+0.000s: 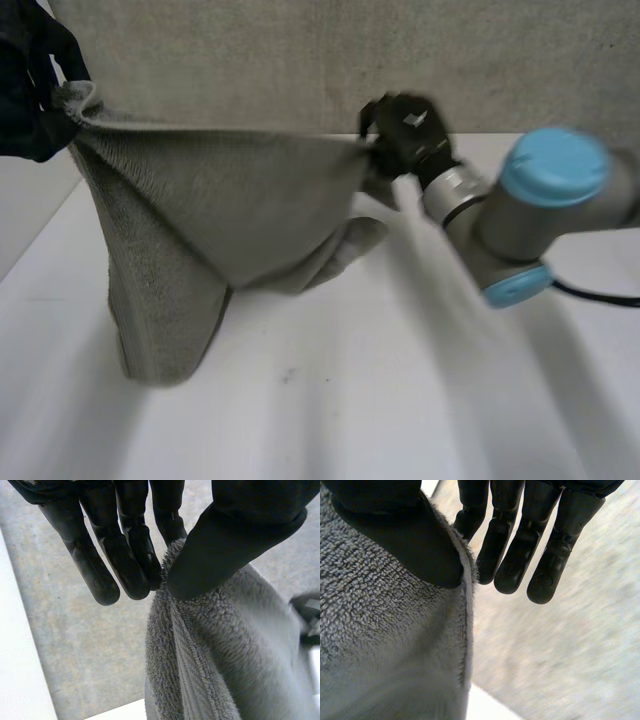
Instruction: Fold the towel.
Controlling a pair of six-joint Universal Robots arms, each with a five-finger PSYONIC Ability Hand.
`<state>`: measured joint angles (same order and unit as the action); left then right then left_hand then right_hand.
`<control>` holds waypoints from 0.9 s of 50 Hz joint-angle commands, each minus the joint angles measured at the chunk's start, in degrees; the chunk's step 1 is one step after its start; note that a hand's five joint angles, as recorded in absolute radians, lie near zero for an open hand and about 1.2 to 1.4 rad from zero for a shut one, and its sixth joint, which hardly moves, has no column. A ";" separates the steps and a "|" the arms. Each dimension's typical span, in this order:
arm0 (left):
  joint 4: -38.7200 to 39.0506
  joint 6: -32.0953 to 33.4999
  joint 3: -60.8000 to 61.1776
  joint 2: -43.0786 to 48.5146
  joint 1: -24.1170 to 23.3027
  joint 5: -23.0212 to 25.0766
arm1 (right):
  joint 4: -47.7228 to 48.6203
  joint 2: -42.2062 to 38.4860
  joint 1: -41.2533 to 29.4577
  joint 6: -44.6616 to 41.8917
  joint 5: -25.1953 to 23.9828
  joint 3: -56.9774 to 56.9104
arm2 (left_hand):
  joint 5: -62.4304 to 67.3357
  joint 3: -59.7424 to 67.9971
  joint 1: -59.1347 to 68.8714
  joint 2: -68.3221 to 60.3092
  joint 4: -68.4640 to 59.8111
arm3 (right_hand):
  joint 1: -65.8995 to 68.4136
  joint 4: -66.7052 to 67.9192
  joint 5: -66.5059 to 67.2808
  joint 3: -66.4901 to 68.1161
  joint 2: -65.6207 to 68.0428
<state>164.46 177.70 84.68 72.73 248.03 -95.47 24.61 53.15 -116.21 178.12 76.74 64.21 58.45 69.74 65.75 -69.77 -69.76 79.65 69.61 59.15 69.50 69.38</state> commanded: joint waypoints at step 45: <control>4.90 -2.18 -28.73 51.70 0.78 -1.03 | -33.53 4.25 10.92 -37.05 5.60 -3.54 | 11.55 10.26 14.25 -10.23 -10.24 | 0.35 10.39 10.85 10.50 10.62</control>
<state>169.06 175.61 71.32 117.60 248.96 -96.02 -19.22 61.67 -104.96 140.95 77.55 68.66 58.45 69.76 65.75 -69.82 -69.76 79.77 69.76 59.39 69.63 69.56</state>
